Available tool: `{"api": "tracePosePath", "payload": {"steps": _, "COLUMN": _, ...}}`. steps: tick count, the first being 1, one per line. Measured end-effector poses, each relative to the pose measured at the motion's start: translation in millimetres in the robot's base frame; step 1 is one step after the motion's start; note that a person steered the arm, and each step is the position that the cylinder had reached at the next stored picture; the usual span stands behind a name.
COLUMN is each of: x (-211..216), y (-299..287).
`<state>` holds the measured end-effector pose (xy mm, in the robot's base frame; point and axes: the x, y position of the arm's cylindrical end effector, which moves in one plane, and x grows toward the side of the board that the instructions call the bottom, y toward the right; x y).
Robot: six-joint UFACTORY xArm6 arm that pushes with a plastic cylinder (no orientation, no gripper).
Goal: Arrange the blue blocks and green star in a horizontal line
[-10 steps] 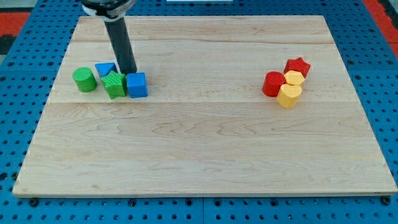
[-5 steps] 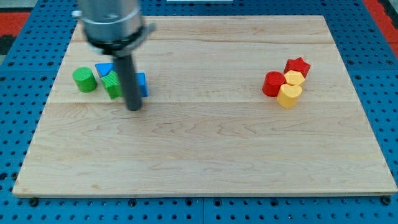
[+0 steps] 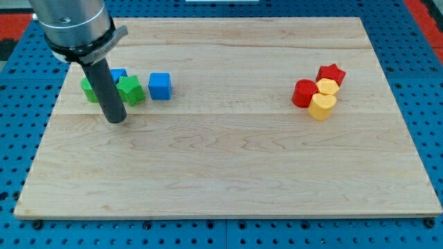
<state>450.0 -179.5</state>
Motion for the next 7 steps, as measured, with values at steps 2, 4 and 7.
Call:
{"api": "tracePosePath", "payload": {"steps": 2, "x": -32.4, "y": -5.3}}
{"api": "tracePosePath", "payload": {"steps": 4, "x": -32.5, "y": -4.7}}
{"api": "tracePosePath", "payload": {"steps": 7, "x": -32.3, "y": 35.6}}
